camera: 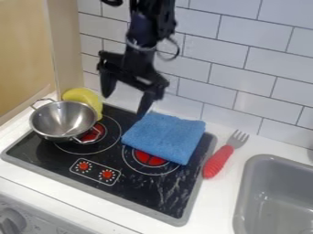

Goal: Put the silver tray on the blue cloth

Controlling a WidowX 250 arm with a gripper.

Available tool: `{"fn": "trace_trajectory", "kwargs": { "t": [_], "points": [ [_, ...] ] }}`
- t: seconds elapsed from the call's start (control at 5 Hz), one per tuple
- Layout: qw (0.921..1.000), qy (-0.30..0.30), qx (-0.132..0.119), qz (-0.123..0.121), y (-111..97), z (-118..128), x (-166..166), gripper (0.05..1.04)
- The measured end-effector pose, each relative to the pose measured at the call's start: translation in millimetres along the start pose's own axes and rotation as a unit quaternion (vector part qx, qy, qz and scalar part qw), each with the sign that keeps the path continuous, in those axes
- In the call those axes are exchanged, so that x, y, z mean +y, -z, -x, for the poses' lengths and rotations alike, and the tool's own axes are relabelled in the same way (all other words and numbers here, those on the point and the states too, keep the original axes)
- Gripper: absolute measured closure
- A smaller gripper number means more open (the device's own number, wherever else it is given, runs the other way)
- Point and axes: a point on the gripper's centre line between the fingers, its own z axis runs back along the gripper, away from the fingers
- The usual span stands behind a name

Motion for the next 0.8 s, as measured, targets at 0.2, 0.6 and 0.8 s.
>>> {"fn": "trace_trajectory", "kwargs": {
  "t": [0.2,0.6,0.8],
  "points": [
    [0.9989,-0.037,0.016,-0.025,14.6,1.9,5.0,0.085],
    [0.9958,-0.081,0.015,-0.040,23.8,0.8,7.5,0.084],
    [0.9941,-0.093,0.026,-0.050,30.4,11.2,10.3,0.084]
  ]
}}
